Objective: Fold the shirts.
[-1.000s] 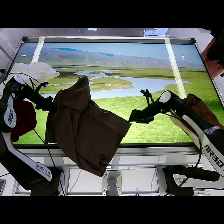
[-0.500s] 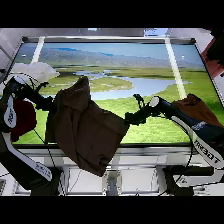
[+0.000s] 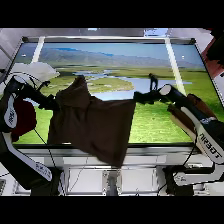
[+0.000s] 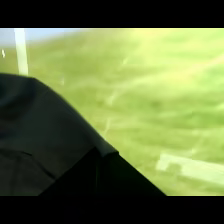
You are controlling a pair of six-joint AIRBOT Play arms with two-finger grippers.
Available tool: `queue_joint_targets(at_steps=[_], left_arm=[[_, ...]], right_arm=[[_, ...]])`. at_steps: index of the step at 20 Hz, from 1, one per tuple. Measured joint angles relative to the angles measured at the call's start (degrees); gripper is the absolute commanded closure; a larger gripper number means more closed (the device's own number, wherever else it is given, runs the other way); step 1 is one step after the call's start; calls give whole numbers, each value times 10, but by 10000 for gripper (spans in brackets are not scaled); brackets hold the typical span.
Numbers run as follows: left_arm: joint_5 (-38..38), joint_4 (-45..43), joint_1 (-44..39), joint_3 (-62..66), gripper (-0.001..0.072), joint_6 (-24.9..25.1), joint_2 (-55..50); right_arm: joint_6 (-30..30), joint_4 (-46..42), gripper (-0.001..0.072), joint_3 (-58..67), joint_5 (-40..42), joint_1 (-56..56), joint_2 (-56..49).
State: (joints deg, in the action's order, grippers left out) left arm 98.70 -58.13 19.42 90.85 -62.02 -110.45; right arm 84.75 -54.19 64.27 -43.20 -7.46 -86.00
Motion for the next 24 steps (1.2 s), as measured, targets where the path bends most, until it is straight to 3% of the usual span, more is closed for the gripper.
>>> queue_joint_targets(at_steps=[6, 11, 12, 14, 18, 24], left_arm=[[13, 45, -95, 0, 700, 4, 20], [-1, 29, -211, 0, 700, 7, 29], [-4, 16, -229, 0, 700, 6, 29], [-10, -9, -257, 0, 699, 4, 30], [-17, -39, -276, 3, 699, -10, 34], [-47, -66, -249, 100, 695, -56, 89]], right_arm=[[23, -11, 691, 155, 43, 103, -16], [28, -12, 687, 234, 45, 123, -69], [28, -12, 655, 241, 46, 124, -78], [24, -12, 377, 249, 57, 127, -87], [10, -23, 366, 256, 71, 151, -68], [-5, -99, 365, 258, -38, 258, 59]])
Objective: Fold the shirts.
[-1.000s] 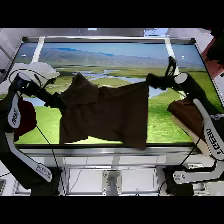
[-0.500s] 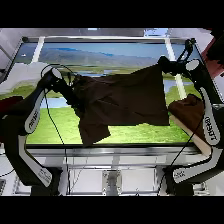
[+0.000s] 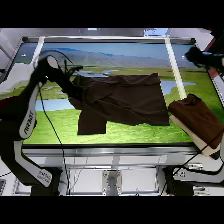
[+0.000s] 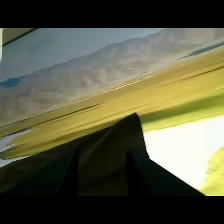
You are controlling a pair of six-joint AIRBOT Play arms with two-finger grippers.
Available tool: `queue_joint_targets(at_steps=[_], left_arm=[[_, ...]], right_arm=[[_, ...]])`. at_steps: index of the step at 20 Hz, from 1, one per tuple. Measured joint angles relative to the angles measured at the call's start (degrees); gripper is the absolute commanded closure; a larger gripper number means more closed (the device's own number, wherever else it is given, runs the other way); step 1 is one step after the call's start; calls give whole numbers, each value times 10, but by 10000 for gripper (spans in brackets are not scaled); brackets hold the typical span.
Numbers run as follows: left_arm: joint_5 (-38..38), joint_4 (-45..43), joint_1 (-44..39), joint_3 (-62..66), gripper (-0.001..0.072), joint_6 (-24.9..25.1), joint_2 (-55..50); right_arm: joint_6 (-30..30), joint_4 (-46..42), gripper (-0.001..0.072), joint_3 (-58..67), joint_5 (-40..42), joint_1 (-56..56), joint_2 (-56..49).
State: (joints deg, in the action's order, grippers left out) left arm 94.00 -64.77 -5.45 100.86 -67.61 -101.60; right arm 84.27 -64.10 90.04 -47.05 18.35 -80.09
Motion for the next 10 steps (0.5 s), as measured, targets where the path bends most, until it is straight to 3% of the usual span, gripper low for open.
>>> queue_joint_targets(at_steps=[3, 4, 5, 6, 10], left_arm=[[-4, -7, 33, 44, 667, -26, 53], [5, -8, 45, 51, 471, -30, 70], [17, -10, 55, 55, 190, -35, 84], [30, -12, 63, 56, 61, -40, 95], [42, -1, 77, 19, 62, -49, 115]], right_arm=[[-13, -43, 365, 0, -68, 64, 83], [-21, -51, 366, 0, -93, 83, 106], [-29, -55, 365, 0, -118, 100, 125], [-38, -60, 365, 0, -144, 116, 144], [-56, -58, 365, -7, -234, 150, 178]])
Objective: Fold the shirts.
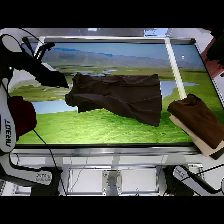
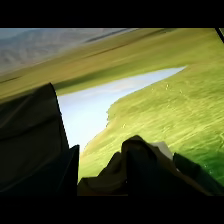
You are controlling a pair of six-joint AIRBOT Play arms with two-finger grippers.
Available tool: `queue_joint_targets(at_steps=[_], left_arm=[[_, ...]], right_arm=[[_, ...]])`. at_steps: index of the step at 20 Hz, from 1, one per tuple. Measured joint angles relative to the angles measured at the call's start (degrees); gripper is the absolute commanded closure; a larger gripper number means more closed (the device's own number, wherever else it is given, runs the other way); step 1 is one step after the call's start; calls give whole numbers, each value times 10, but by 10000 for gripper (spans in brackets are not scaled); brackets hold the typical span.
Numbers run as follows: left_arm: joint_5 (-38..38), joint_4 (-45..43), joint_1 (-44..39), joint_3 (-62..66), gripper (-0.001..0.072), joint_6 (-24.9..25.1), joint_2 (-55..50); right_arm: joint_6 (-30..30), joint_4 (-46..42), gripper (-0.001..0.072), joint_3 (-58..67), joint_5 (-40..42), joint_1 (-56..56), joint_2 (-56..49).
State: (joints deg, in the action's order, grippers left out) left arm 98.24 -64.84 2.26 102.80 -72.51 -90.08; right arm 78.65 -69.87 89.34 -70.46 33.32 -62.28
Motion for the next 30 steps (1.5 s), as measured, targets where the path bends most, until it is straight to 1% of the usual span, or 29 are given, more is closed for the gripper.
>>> queue_joint_targets(at_steps=[2, 4, 6, 7, 9, 13, 15, 17, 19, 21, 23, 26, 29, 30], left_arm=[[0, 5, 2, -38, 62, 0, 3], [-14, 3, 4, -79, 63, 4, 5], [-52, -4, 5, -124, 63, -1, 6], [-78, -6, 5, -143, 63, -13, 7], [-149, -7, 5, -179, 63, -62, 7], [-290, 22, 5, -241, 62, -222, 6], [-332, 42, 5, -264, 63, -274, 3], [-362, 56, 5, -279, 62, -307, -5], [-378, 66, 5, -287, 63, -325, -13], [-389, 73, 5, -291, 63, -332, -17], [-399, 78, 5, -294, 62, -336, -21], [-405, 80, 5, -295, 62, -336, -22], [-406, 82, 5, -296, 62, -326, -23], [-406, 82, 5, -296, 62, -323, -23]], right_arm=[[-3, 32, 365, -28, -42, 5, 6], [-3, 58, 365, -90, -74, 8, 12], [-3, 76, 365, -186, -85, 10, 25], [-3, 86, 364, -246, -81, 11, 37], [7, 114, 364, -367, -44, 12, 69], [33, 230, 363, -581, 64, 12, 136], [37, 283, 255, -660, 98, 10, 157], [37, 320, 254, -718, 128, -2, 168], [37, 359, 255, -757, 167, -32, 173], [41, 398, 271, -779, 228, -78, 176], [62, 425, 272, -790, 292, -137, 177], [106, 433, 272, -797, 376, -224, 169], [151, 427, 274, -800, 433, -272, 160], [166, 426, 295, -801, 449, -280, 158]])
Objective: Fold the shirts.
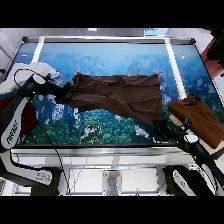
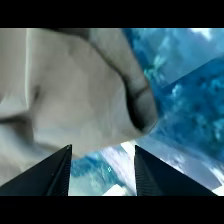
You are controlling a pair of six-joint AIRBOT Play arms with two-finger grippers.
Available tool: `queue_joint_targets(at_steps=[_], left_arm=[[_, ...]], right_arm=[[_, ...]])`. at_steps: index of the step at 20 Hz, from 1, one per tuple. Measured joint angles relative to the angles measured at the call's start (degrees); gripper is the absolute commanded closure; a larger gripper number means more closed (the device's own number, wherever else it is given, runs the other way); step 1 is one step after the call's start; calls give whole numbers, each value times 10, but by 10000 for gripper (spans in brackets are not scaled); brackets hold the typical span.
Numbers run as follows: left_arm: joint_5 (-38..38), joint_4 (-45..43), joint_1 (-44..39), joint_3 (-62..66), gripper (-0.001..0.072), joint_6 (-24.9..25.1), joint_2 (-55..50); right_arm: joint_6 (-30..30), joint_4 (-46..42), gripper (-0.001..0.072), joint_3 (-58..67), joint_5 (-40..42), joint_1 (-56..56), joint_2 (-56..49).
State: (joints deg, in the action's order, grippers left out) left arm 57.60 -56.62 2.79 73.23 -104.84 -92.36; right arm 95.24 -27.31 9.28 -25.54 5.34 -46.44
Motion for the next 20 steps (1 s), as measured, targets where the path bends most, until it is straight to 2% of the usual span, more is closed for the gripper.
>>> queue_joint_targets(at_steps=[1, 4, 9, 11, 12, 16, 20], left_arm=[[-1, 0, 0, 0, 62, 3, 0], [-6, 1, 0, 0, 62, 9, 0], [-9, 1, 0, 0, 63, 13, 0], [-10, 1, 0, 0, 63, 13, 0], [-10, 1, 0, 0, 62, 13, 0], [-10, 2, 0, 0, 62, 10, -2], [-12, 36, 0, 0, 63, -15, -14]], right_arm=[[15, -1, 349, 0, 16, -6, -1], [47, -3, 349, -1, 49, -16, -7], [65, 5, 363, 0, 57, -21, -35], [66, 2, 644, 1, 58, -21, -44], [66, -2, 686, 5, 60, -22, -47], [33, 1, 686, 42, 80, -22, -52], [-7, 1, 686, 93, 86, -22, -53]])
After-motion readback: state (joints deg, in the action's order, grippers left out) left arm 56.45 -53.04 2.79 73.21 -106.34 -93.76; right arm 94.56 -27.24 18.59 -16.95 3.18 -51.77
